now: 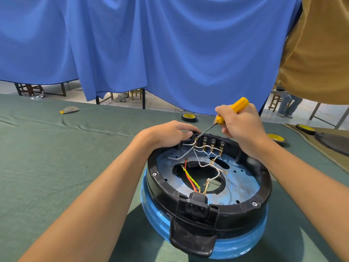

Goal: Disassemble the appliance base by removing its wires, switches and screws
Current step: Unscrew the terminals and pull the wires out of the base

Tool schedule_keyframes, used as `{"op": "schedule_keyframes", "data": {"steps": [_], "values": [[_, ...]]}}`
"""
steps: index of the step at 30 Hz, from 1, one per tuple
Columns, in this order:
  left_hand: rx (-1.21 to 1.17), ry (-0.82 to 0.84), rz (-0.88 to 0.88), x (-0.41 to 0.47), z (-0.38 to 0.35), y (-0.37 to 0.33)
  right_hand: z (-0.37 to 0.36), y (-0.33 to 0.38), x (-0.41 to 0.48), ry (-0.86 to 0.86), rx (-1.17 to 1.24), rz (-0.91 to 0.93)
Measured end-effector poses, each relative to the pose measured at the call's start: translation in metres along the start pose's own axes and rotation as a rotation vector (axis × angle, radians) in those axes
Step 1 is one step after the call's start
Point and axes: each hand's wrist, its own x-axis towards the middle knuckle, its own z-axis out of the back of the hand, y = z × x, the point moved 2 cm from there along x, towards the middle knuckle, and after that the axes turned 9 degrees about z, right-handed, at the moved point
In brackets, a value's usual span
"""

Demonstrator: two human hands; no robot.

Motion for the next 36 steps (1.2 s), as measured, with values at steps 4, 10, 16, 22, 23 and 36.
{"op": "schedule_keyframes", "data": {"steps": [4, 10, 16, 22, 23, 36], "values": [[-0.035, 0.015, 0.008, -0.001, 0.000, 0.000, 0.002, 0.002, -0.016, -0.024, -0.062, 0.106], [-0.054, 0.050, 0.003, -0.004, 0.001, 0.000, 0.003, 0.000, -0.019, -0.065, -0.051, 0.098], [-0.051, 0.055, 0.002, -0.004, 0.001, 0.000, 0.002, 0.000, -0.020, -0.092, -0.082, 0.110], [-0.037, 0.052, -0.019, -0.003, 0.001, -0.001, 0.003, -0.002, -0.018, -0.096, -0.040, 0.090], [-0.035, 0.052, -0.020, -0.003, 0.001, -0.001, 0.004, -0.003, -0.018, -0.103, -0.018, 0.072], [-0.046, 0.034, -0.026, -0.002, 0.001, 0.000, 0.001, 0.014, -0.025, -0.041, -0.200, 0.302]]}}
